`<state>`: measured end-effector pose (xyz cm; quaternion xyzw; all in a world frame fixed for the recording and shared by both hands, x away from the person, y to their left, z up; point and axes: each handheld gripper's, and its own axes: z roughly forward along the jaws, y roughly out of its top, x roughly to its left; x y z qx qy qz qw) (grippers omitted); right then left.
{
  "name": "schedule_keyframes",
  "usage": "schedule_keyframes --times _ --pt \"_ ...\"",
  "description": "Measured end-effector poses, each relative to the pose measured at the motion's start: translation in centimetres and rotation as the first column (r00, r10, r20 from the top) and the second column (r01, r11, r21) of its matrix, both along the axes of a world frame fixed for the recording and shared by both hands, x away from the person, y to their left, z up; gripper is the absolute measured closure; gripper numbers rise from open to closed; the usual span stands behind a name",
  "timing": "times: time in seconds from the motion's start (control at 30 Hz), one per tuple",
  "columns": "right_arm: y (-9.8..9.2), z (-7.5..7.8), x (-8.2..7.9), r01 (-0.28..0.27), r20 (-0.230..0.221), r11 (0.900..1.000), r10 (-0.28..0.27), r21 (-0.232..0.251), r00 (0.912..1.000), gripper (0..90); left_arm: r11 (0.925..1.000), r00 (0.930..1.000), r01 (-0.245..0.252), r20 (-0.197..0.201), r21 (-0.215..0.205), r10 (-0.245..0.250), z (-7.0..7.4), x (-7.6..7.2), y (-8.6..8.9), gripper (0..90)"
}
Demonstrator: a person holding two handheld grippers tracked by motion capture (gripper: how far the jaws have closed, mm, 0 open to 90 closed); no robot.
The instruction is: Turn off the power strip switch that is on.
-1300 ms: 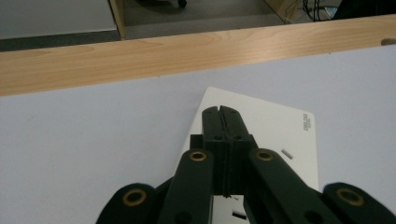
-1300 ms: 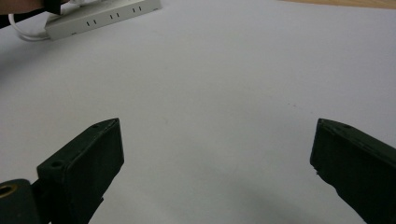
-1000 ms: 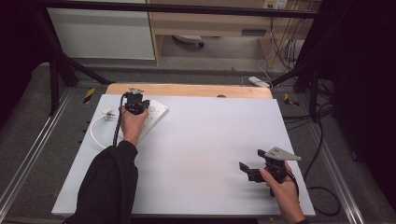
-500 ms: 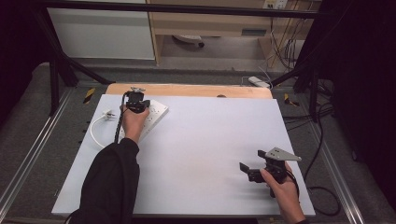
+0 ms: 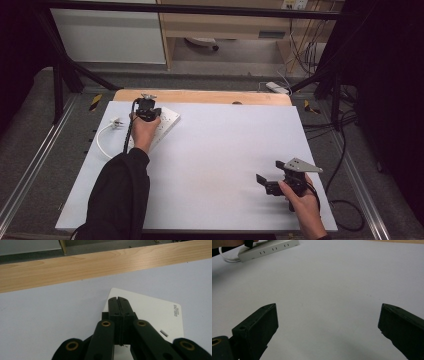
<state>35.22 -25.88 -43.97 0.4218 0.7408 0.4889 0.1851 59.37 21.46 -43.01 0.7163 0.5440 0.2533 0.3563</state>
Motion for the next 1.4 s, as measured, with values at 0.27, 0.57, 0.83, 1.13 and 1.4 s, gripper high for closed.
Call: schedule_keyframes --times 0.27,0.57,0.83,1.13,1.4 --pt "-0.1 0.0 0.0 0.002 -0.001 1.0 -0.002 0.001 1.0 3.2 0.9998 0.9999 0.012 -0.011 0.015 -0.012 0.1 0.2 -0.1 90.0" --pt "-0.1 0.0 0.0 0.003 -0.004 1.0 -0.003 0.0 1.0 3.3 0.9994 0.9996 0.019 -0.022 0.028 -0.019 0.3 0.3 -0.3 90.0" --pt "-0.1 0.0 0.0 0.003 -0.003 1.0 -0.003 -0.004 1.0 3.3 0.9989 0.9977 0.044 -0.053 0.014 -0.043 0.2 0.6 -0.9 90.0" --pt "-0.2 0.0 0.0 0.007 0.001 1.0 -0.007 0.004 1.0 3.2 0.999 0.9992 0.036 -0.016 0.027 -0.036 0.5 0.3 -1.2 90.0" --pt "-0.2 0.0 0.0 0.005 0.003 1.0 -0.005 0.001 1.0 3.2 0.9996 0.9997 0.024 0.003 0.016 -0.024 0.9 0.2 -0.4 90.0"
